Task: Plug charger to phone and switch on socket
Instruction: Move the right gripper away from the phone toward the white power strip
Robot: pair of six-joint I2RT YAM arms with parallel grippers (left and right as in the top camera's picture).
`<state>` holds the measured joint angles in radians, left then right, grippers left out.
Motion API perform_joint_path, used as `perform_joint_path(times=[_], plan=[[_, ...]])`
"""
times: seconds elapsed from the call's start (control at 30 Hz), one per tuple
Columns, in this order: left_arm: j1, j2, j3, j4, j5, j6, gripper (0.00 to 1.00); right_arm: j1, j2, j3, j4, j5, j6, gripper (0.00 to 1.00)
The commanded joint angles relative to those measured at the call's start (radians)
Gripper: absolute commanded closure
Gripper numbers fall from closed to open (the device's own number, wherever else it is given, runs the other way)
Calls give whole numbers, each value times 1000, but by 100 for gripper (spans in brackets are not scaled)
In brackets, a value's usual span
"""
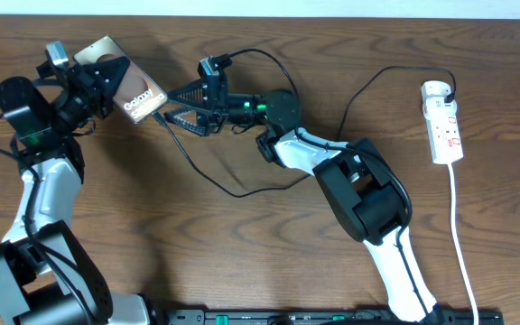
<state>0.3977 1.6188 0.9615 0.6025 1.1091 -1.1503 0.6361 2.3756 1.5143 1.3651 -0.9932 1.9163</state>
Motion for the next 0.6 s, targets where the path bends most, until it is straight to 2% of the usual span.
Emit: perform_joint_path(times=[0.0, 0.2, 0.57], plan=[[6, -10, 7, 13, 114, 13, 93, -24, -5, 18, -153, -84, -165, 1], [6, -10, 7, 13, 200, 35, 93, -69, -5, 18, -374, -129, -353, 1], [8, -10, 7, 13, 228, 47, 93, -229, -8, 18, -402, -219, -385, 1]])
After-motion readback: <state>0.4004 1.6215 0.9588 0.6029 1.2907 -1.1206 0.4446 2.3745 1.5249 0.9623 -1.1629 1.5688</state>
